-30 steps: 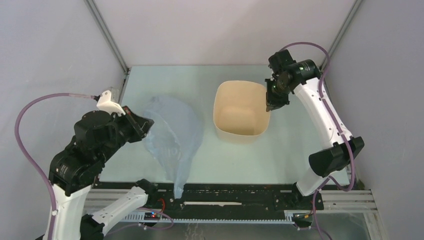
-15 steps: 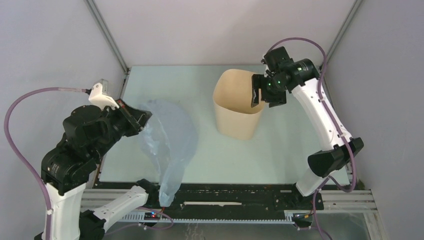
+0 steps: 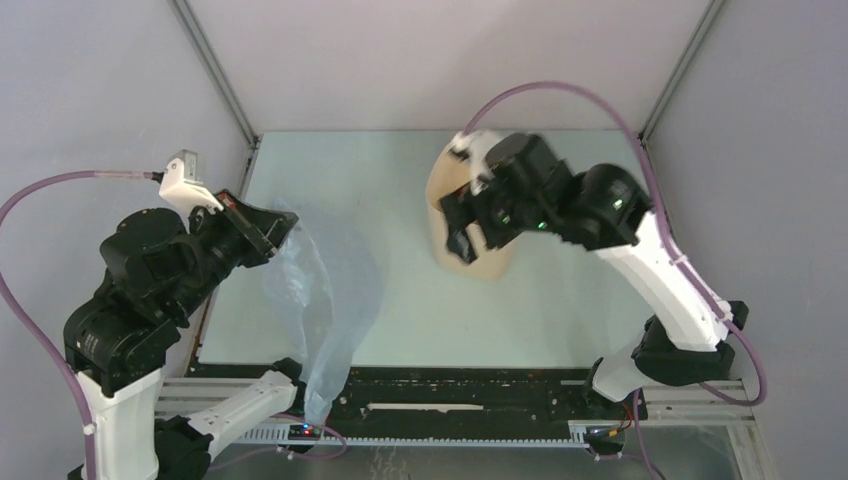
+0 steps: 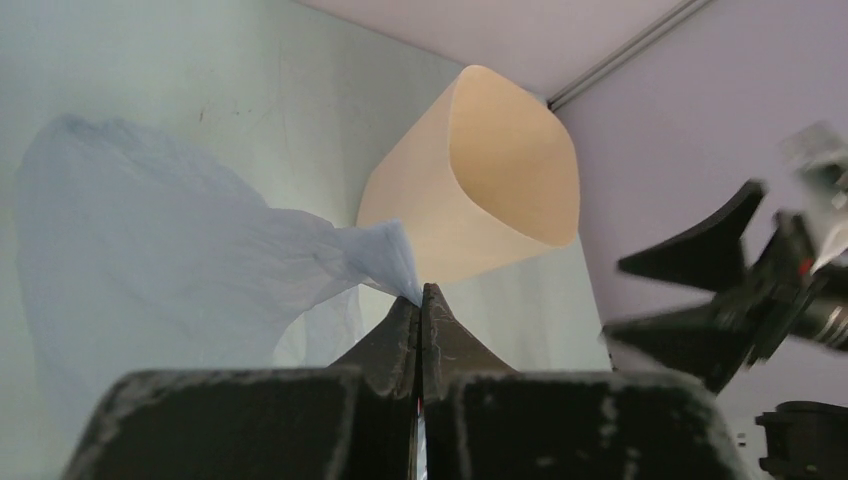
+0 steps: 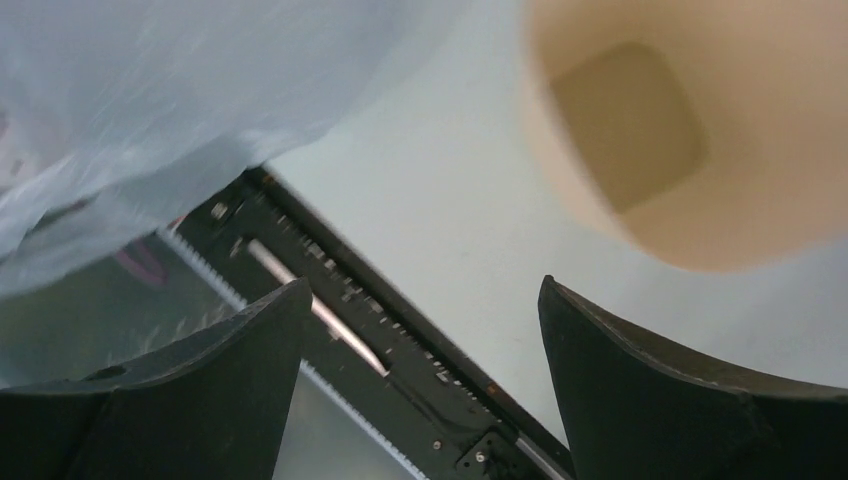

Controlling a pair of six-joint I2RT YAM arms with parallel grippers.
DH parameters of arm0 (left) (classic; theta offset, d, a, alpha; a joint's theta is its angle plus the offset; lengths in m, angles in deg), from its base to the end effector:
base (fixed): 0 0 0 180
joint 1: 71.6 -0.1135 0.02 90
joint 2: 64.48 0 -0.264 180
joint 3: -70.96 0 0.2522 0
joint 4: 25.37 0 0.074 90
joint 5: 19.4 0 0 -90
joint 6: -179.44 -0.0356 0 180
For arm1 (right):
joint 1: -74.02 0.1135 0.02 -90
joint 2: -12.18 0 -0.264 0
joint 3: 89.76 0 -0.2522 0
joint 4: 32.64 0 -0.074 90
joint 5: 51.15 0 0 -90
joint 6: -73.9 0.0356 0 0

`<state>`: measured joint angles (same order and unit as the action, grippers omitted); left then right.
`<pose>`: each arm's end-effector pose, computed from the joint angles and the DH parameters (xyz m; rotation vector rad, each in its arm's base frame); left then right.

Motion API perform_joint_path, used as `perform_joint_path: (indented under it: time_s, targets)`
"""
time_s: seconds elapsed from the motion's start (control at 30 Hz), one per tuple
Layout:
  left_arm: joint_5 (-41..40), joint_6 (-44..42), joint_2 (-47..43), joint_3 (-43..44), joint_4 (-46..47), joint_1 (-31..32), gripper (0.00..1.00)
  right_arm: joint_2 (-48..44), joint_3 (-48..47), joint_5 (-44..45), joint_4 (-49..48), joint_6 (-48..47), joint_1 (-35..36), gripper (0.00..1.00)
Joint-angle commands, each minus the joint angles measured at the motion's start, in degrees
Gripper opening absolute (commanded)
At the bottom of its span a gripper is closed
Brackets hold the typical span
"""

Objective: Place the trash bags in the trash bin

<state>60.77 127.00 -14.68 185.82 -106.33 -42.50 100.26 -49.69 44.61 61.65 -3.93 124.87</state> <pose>0.0561 -0.0243 0.5139 -0.2619 1.8767 -0.6485 0.1592 0.1898 0.5018 -0.7284 2.2326 0.4400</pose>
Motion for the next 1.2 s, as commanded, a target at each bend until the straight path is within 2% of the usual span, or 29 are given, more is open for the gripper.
perform_joint_path:
  time_s: [0.0,0.17,0.27,0.37,0.47,0.6,0.7,0.8,1.0,1.17]
  targets:
    - [1.71,1.85,1.07,3.10,1.98,-0.27,0.00,1.78,5.00,0.98,-9.04,-0.38,12.70,0.93]
    - [7.80,7.76,1.18,2.92,6.32,-0.74,0.00,1.00,17.23,-7.06,-26.73,-0.75,22.90,0.92]
    - [12.95,10.59,1.78,5.59,8.51,-1.84,0.00,1.65,18.59,-5.05,-32.34,-3.93,26.86,0.93]
    - [16.01,12.97,2.58,8.86,8.58,-3.12,0.00,2.64,17.37,-6.88,-34.31,-4.32,26.97,0.94]
    - [17.70,14.89,2.73,8.27,11.27,-3.35,0.00,2.82,16.37,-13.11,-36.05,3.22,25.04,0.92]
    - [16.37,15.24,4.07,8.05,12.91,-3.53,0.00,-1.47,20.68,-8.27,-37.57,14.90,24.67,0.92]
    - [12.70,14.04,5.49,9.24,12.92,-3.70,0.00,-3.49,21.30,0.75,-34.17,26.17,25.24,0.92]
    - [10.21,14.12,6.67,9.50,13.85,-3.79,0.00,-3.56,20.01,7.23,-29.44,35.02,27.07,0.97]
    - [8.57,17.62,6.08,6.52,19.43,-3.79,0.00,-1.10,18.48,13.91,-23.92,39.60,32.76,0.99]
    - [8.24,18.42,7.29,8.04,19.38,-3.79,0.00,1.29,15.10,19.65,-22.15,38.95,37.20,0.99]
